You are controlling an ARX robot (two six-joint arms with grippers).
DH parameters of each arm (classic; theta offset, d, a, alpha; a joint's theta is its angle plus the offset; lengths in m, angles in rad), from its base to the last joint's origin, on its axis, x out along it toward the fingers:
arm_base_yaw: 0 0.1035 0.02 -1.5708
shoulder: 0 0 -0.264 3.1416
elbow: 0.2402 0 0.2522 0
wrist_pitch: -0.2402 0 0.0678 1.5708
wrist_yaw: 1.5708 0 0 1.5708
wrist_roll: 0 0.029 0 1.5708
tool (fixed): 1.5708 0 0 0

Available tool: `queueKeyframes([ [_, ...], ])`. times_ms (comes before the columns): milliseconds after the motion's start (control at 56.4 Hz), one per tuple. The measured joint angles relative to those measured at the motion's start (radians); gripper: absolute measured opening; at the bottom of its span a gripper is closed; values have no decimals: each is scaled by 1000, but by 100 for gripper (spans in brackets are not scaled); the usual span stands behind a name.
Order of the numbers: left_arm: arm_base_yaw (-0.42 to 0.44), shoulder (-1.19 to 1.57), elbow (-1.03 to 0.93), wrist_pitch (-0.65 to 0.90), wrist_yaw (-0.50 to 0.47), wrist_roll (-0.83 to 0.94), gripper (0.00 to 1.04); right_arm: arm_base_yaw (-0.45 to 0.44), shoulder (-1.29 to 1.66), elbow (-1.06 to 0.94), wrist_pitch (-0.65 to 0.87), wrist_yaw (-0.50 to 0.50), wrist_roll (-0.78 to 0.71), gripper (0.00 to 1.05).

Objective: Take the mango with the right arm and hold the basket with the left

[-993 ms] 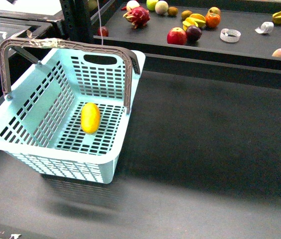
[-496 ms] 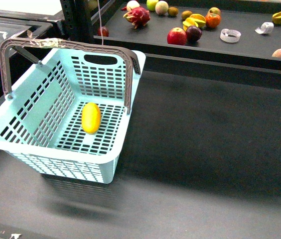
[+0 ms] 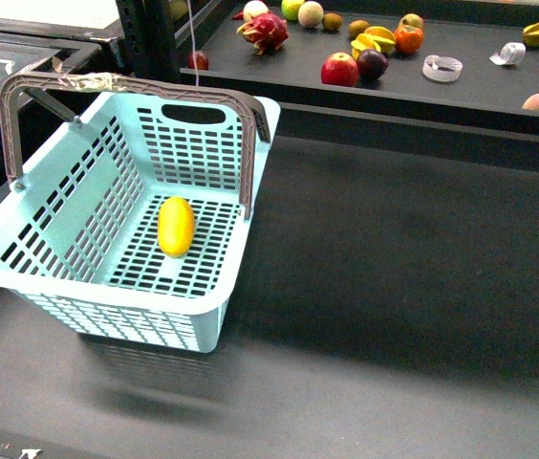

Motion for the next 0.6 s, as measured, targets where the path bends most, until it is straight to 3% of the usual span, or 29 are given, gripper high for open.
queueKeyframes([
  [603,1,-344,-1,-326,0,0,2,0,0,0,0,0,0,96],
])
